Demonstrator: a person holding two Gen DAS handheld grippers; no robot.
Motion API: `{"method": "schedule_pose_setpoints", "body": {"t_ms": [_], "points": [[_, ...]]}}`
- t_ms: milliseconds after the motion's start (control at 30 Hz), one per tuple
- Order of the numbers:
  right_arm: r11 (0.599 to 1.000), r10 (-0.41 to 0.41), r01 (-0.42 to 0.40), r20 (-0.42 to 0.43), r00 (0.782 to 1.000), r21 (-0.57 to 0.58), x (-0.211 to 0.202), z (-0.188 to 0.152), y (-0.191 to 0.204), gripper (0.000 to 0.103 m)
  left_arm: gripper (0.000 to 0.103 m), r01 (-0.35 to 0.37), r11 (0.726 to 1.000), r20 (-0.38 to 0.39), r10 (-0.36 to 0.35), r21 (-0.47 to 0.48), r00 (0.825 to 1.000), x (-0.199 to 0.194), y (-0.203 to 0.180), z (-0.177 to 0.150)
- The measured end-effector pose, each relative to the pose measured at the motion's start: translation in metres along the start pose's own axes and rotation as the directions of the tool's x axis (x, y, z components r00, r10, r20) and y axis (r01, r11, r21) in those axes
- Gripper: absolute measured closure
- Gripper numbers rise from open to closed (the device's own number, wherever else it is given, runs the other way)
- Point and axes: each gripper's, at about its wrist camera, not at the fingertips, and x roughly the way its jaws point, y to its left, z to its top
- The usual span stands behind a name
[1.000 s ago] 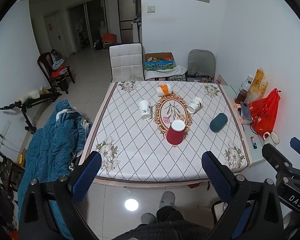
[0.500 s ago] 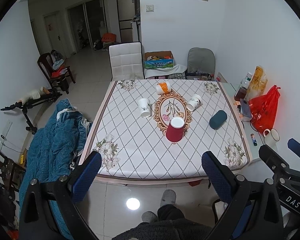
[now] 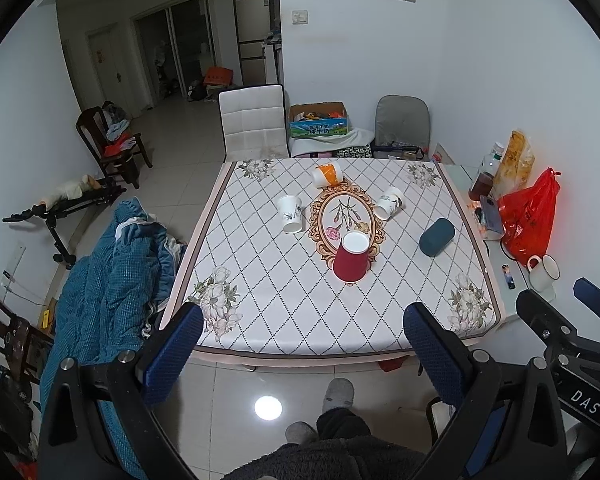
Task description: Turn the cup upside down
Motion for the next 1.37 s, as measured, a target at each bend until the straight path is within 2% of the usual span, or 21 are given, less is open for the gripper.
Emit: {"method": "schedule_pose_setpoints", "body": {"t_ms": [1367], "points": [[1.0, 0.0, 0.0, -0.005, 1.0, -0.002, -0.004, -0.004, 0.006, 0.002, 0.0, 0.003, 1.0, -0.004, -0.003, -0.01, 1.0, -0.003, 0.011, -0.007]]}}
